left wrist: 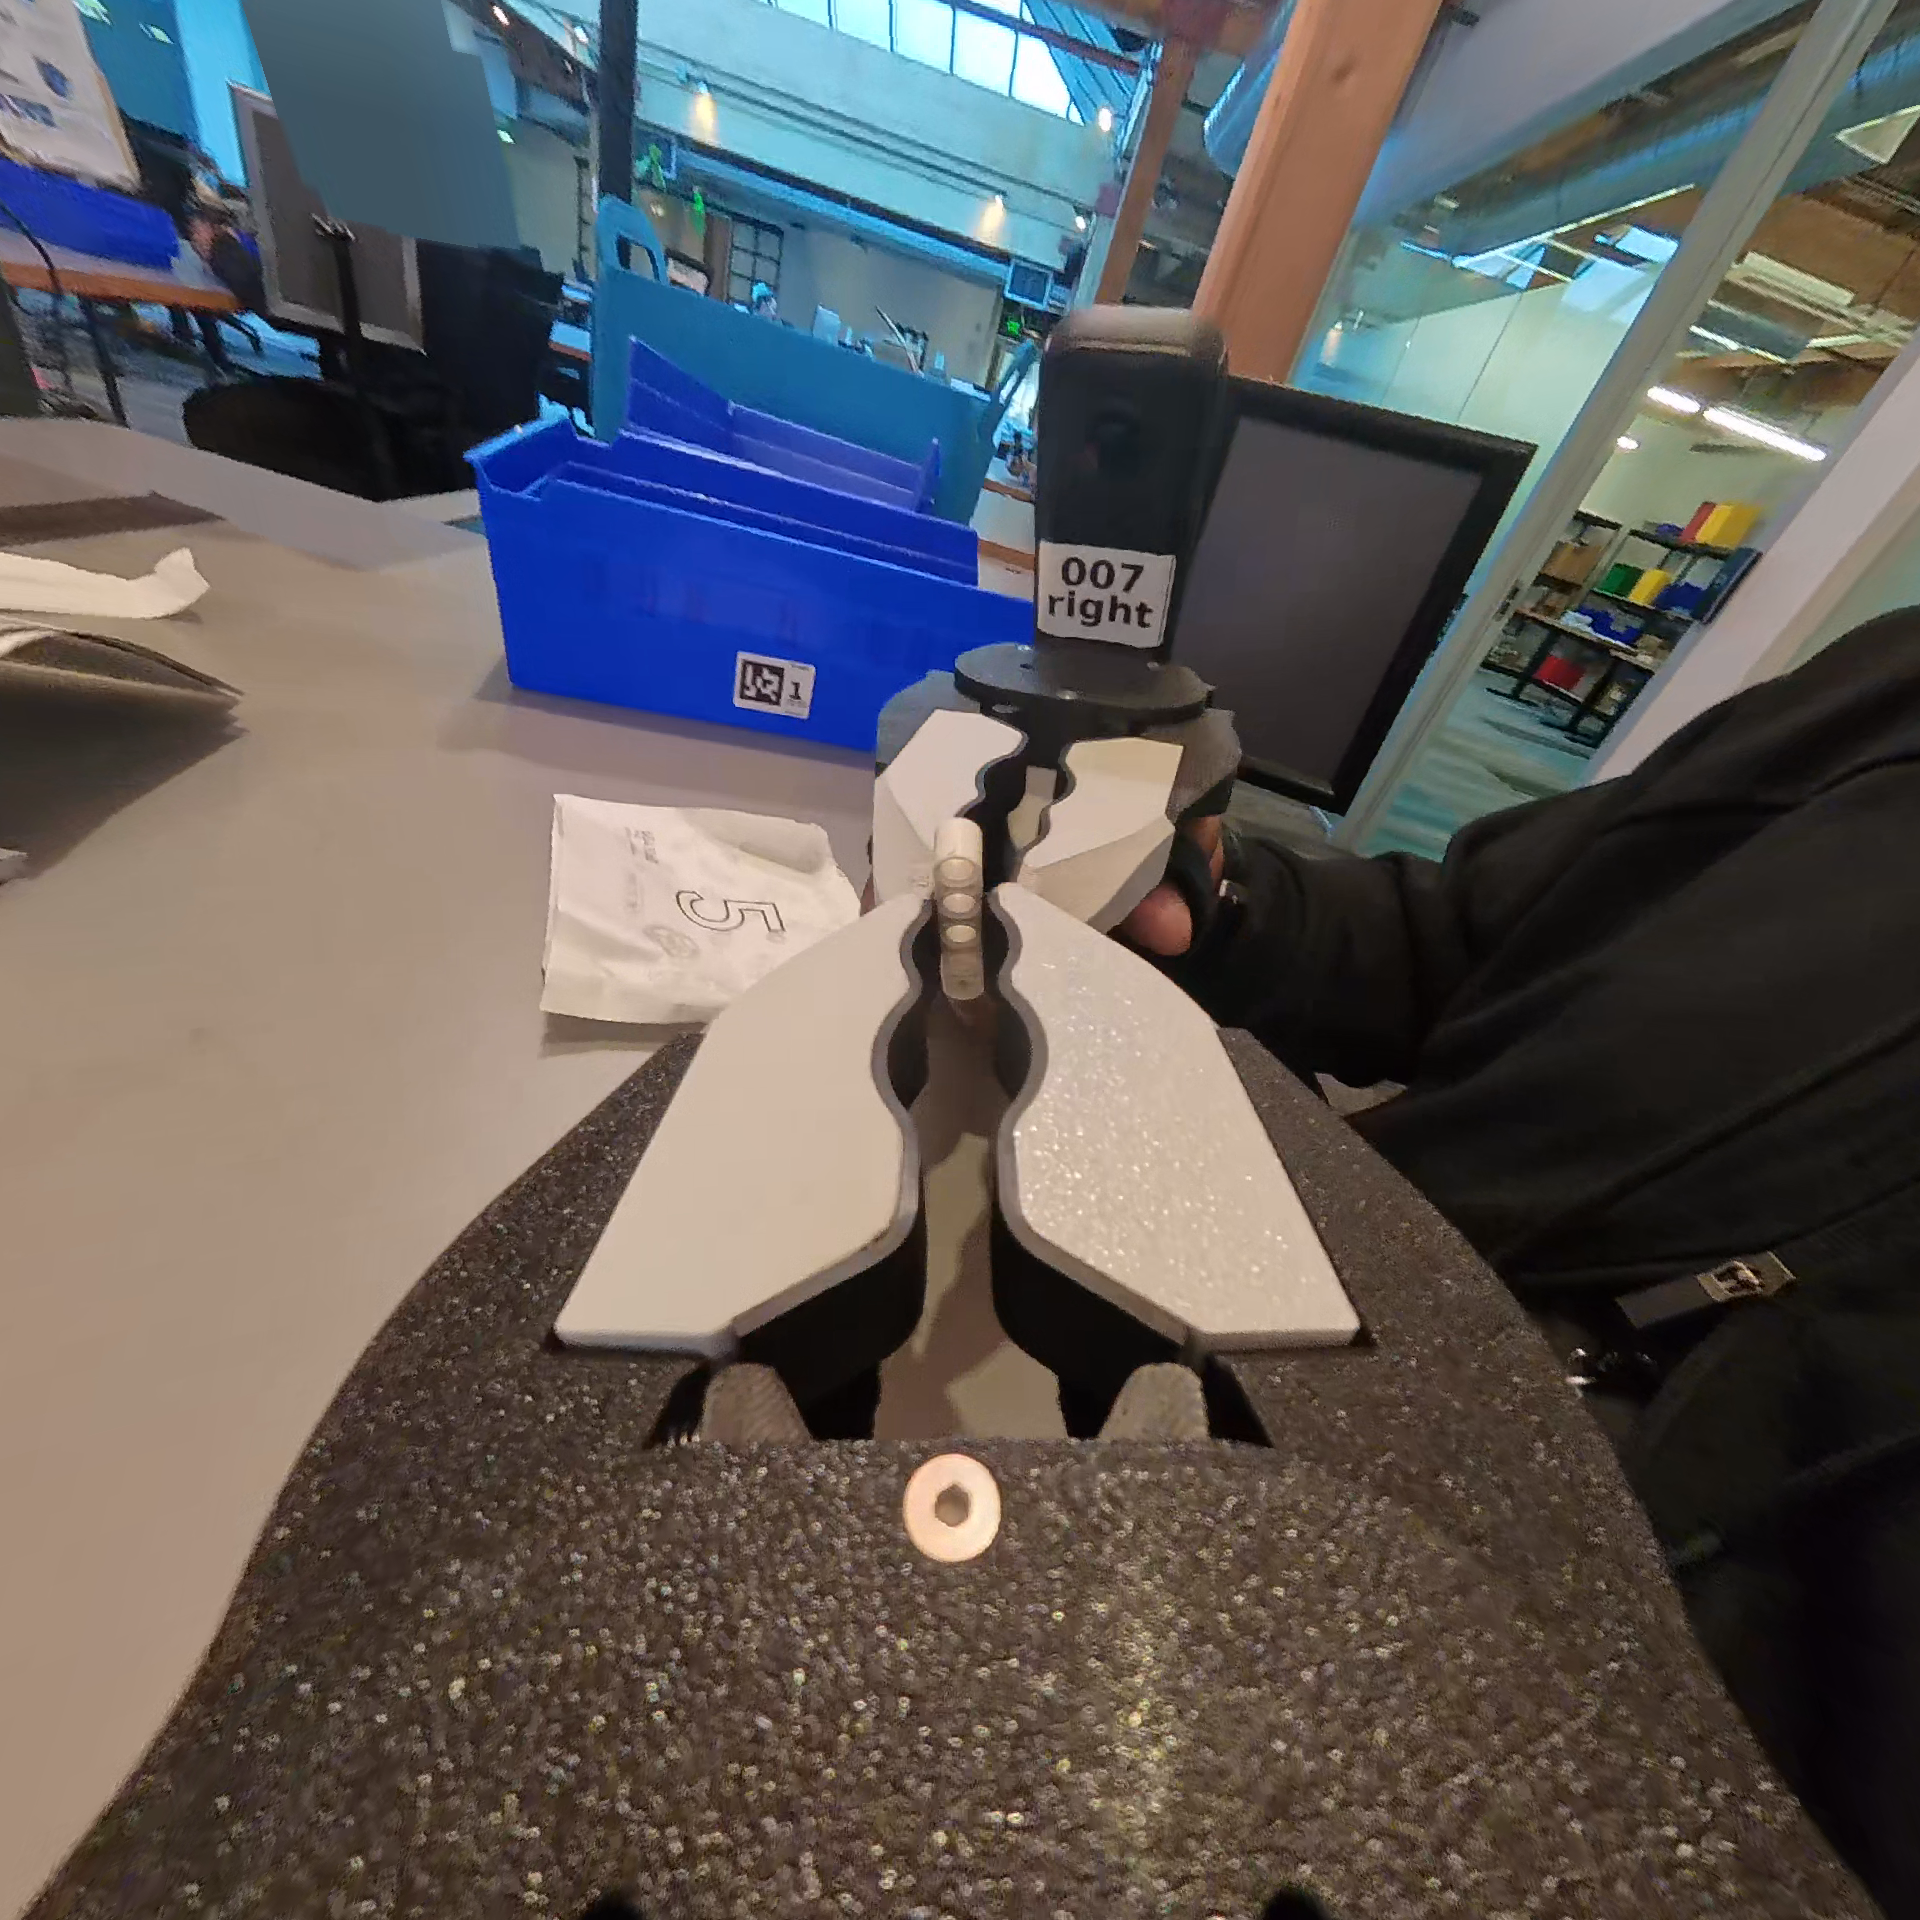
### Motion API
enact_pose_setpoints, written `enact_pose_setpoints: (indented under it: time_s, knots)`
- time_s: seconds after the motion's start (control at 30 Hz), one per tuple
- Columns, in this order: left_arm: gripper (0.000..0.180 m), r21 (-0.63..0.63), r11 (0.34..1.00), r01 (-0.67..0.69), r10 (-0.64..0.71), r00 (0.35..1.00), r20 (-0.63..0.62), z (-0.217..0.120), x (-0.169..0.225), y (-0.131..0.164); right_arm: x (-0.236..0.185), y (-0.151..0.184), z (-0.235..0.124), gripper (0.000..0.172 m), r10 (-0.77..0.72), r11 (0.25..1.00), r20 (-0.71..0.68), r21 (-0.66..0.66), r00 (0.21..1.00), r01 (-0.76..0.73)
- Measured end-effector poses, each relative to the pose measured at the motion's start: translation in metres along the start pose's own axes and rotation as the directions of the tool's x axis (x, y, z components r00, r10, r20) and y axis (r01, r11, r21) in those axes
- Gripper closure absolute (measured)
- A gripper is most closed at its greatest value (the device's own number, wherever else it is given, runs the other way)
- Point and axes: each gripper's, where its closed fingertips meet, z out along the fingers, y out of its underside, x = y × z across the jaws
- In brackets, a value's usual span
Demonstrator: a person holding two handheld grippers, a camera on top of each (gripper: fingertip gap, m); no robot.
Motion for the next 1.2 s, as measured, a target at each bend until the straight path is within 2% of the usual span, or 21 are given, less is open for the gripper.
enact_pose_setpoints:
  time_s: [0.13,0.23,0.33,0.37,0.43,0.53,0.6,0.7,0.87,0.97,1.03,1.13,1.2]
  knots:
    - [0.172,-0.048,0.998,0.032,-0.035,0.998,-0.057,-0.002,0.003,0.009,-0.005,0.008,0.000,0.163,0.019,0.999,0.064,-0.040,0.998,-0.016]
    - [0.172,-0.034,0.998,0.055,-0.058,0.993,-0.106,-0.004,0.007,0.011,-0.009,0.008,-0.002,0.164,0.042,0.999,0.109,-0.033,0.993,-0.038]
    - [0.172,0.042,0.994,0.100,-0.094,0.987,-0.128,-0.020,0.004,0.000,0.007,-0.010,-0.024,0.165,0.098,0.990,0.071,0.091,0.993,-0.104]
    - [0.172,0.083,0.987,0.135,-0.124,0.984,-0.124,-0.029,-0.001,-0.005,0.018,-0.012,-0.034,0.165,0.144,0.982,0.053,0.116,0.988,-0.149]
    - [0.172,0.079,0.986,0.150,-0.142,0.985,-0.103,-0.033,-0.006,-0.004,0.027,-0.011,-0.044,0.165,0.176,0.976,0.033,0.122,0.984,-0.179]
    - [0.172,-0.039,0.993,0.113,-0.115,0.993,-0.032,-0.019,-0.010,0.012,0.025,-0.001,-0.041,0.165,0.127,0.991,-0.007,0.048,0.992,-0.127]
    - [0.172,-0.185,0.981,0.062,-0.051,0.997,0.065,-0.012,-0.017,0.033,0.021,0.007,-0.036,0.165,0.075,0.997,-0.029,-0.009,0.997,-0.076]
    - [0.172,-0.410,0.912,0.001,0.052,0.992,0.119,-0.007,-0.018,0.064,0.021,0.018,-0.029,0.165,0.042,0.995,-0.056,-0.089,0.998,-0.047]
    - [0.172,-0.624,0.781,-0.038,0.186,0.967,0.174,-0.005,-0.029,0.094,0.028,0.028,-0.023,0.164,0.050,0.984,-0.107,-0.164,0.993,-0.067]
    - [0.168,-0.663,0.747,-0.043,0.215,0.960,0.180,-0.003,-0.033,0.100,0.030,0.031,-0.021,0.164,0.058,0.980,-0.119,-0.183,0.991,-0.079]
    - [0.163,-0.657,0.753,-0.037,0.215,0.957,0.193,-0.003,-0.036,0.100,0.028,0.032,-0.021,0.164,0.060,0.979,-0.104,-0.187,0.993,-0.079]
    - [0.154,-0.613,0.790,-0.028,0.191,0.961,0.201,-0.003,-0.036,0.092,0.022,0.033,-0.020,0.164,0.049,0.978,-0.070,-0.198,0.996,-0.062]
    - [0.153,-0.513,0.855,-0.076,0.201,0.960,0.193,-0.001,-0.033,0.073,0.017,0.034,-0.020,0.164,0.020,0.977,-0.043,-0.212,0.999,-0.028]
